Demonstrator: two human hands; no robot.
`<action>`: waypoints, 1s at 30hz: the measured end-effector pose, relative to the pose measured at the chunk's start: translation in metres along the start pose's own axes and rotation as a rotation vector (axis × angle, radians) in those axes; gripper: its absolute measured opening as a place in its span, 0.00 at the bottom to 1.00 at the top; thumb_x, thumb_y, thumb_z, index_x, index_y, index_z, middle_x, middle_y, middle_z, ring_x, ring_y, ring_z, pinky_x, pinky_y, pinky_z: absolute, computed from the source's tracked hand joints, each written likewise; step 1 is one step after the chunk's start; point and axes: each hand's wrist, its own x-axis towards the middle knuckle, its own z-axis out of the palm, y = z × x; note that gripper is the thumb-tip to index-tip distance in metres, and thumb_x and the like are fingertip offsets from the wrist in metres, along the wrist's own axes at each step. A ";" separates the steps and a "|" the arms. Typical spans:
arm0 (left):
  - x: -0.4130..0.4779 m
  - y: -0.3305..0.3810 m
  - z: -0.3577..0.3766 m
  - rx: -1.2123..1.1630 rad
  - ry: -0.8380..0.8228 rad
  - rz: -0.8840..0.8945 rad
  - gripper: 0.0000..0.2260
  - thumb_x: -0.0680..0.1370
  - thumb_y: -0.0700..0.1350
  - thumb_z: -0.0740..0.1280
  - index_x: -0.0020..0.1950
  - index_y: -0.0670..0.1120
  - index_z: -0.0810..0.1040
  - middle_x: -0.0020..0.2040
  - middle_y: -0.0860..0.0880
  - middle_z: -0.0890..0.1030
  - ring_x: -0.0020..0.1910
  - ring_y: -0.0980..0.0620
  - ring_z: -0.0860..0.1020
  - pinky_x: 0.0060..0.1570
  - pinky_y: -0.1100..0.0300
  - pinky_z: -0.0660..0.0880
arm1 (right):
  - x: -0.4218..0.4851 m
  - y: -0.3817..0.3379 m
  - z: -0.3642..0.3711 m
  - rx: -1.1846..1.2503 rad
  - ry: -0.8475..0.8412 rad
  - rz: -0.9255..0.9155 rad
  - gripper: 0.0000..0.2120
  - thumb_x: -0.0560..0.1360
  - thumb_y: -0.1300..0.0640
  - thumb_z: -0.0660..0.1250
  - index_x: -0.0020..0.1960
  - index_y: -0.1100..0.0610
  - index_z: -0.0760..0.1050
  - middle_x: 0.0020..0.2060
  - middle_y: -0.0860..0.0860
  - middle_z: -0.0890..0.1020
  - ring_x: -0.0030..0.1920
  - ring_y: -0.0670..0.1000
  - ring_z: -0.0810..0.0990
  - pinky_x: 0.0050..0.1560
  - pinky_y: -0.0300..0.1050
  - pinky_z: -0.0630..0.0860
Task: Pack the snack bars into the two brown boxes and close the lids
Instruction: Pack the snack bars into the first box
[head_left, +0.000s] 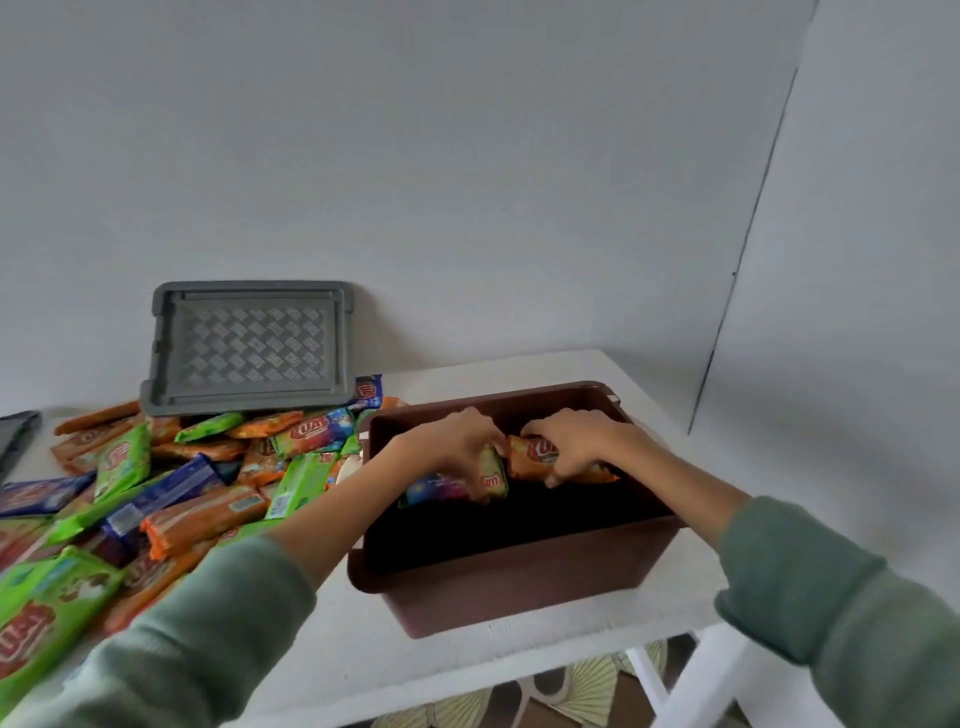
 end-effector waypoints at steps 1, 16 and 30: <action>0.003 0.000 0.006 0.026 -0.030 -0.015 0.30 0.68 0.46 0.74 0.68 0.48 0.69 0.62 0.47 0.73 0.62 0.47 0.68 0.57 0.58 0.68 | 0.005 -0.001 0.004 -0.038 -0.005 -0.008 0.35 0.70 0.49 0.71 0.72 0.52 0.61 0.65 0.53 0.73 0.63 0.56 0.73 0.55 0.48 0.72; 0.021 0.000 0.046 0.224 -0.014 -0.003 0.22 0.72 0.47 0.70 0.63 0.40 0.71 0.61 0.42 0.76 0.60 0.44 0.74 0.58 0.54 0.71 | 0.029 -0.012 0.043 -0.374 0.105 -0.216 0.17 0.79 0.55 0.59 0.66 0.60 0.69 0.61 0.58 0.75 0.59 0.59 0.77 0.55 0.50 0.73; 0.020 -0.006 0.045 0.309 -0.033 -0.012 0.21 0.72 0.49 0.70 0.61 0.40 0.73 0.60 0.43 0.74 0.56 0.45 0.75 0.53 0.55 0.72 | 0.030 -0.006 0.030 -0.455 0.125 -0.306 0.15 0.75 0.59 0.62 0.61 0.61 0.73 0.57 0.59 0.76 0.55 0.59 0.78 0.49 0.49 0.74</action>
